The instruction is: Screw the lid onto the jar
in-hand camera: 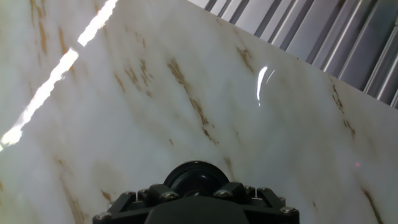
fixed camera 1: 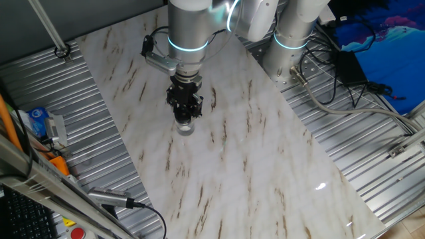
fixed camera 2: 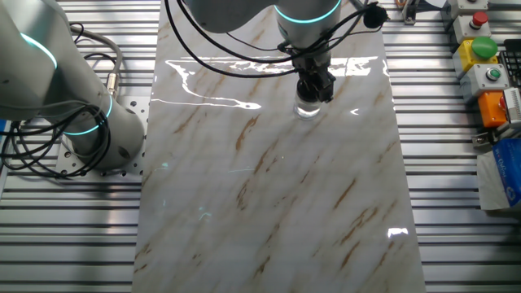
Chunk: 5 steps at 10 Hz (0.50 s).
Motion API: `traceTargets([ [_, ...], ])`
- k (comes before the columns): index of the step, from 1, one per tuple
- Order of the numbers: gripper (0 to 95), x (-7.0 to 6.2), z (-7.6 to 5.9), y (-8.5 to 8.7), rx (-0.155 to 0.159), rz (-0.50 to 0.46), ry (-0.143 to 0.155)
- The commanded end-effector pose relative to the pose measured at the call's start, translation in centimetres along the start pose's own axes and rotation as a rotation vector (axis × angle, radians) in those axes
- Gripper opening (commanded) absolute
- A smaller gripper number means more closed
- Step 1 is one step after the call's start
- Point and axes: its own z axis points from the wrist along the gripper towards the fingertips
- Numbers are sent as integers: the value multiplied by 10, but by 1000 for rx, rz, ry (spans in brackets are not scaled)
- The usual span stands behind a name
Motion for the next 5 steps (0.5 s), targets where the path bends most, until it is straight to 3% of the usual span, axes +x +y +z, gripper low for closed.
traceTargets([
  [1,0,2,10,0,-4,23,0],
  [5,0,2,11,0,-7,59,1],
])
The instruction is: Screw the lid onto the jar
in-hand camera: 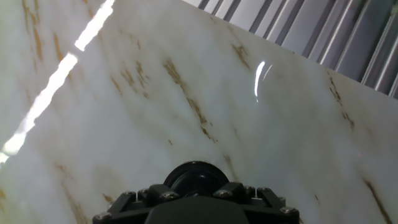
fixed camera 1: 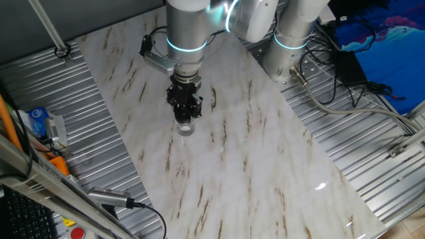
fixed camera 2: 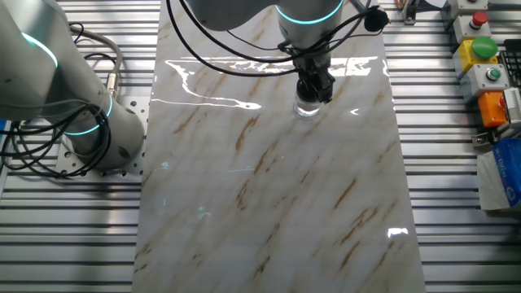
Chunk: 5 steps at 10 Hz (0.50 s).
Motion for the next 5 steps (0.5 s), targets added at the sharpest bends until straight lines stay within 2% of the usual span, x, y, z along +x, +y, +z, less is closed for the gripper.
traceTargets([
  [1,0,2,11,0,-6,1,2],
  [4,0,2,12,0,1,-18,7],
  [5,380,2,12,0,4,-43,10],
])
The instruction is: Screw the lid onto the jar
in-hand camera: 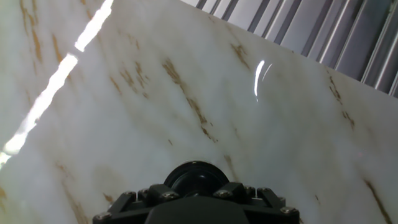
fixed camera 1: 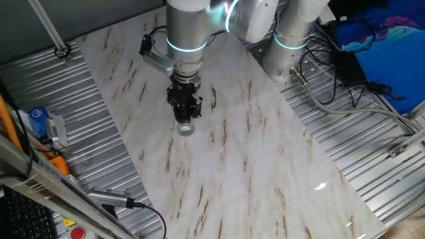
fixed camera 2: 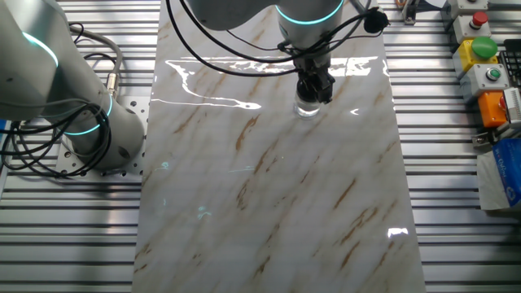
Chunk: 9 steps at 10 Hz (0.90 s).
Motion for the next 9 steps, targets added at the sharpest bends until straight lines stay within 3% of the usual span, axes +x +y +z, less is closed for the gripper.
traceTargets([
  [1,380,2,12,-1,4,-38,2],
  [3,760,2,12,-1,-2,-78,0],
  [4,760,2,12,-1,-6,-86,-3],
  [5,950,2,12,-1,-8,-88,-3],
  [9,950,2,11,0,-8,-118,4],
])
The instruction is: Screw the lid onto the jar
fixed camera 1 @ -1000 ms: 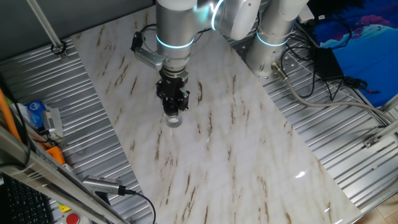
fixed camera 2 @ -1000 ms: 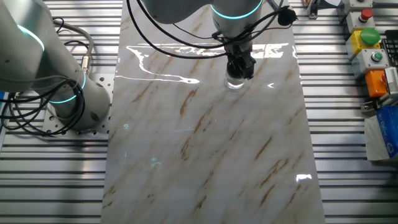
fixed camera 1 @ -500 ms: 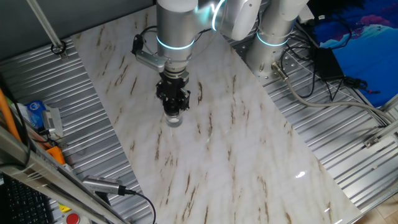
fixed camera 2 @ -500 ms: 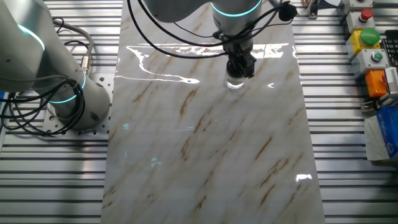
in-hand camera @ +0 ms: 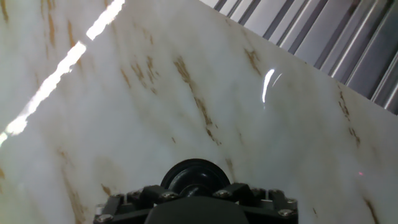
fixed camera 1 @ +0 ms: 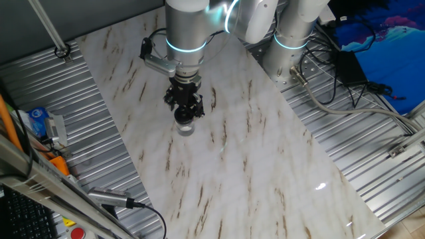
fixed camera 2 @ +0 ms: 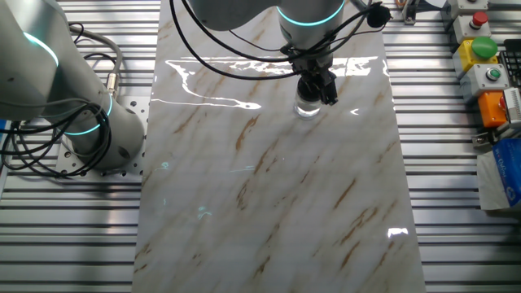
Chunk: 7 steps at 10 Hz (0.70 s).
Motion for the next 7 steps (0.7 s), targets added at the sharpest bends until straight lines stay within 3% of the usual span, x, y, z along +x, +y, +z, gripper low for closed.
traceTargets([
  [1,950,1,7,0,0,-47,22],
  [7,950,1,7,0,0,-47,22],
])
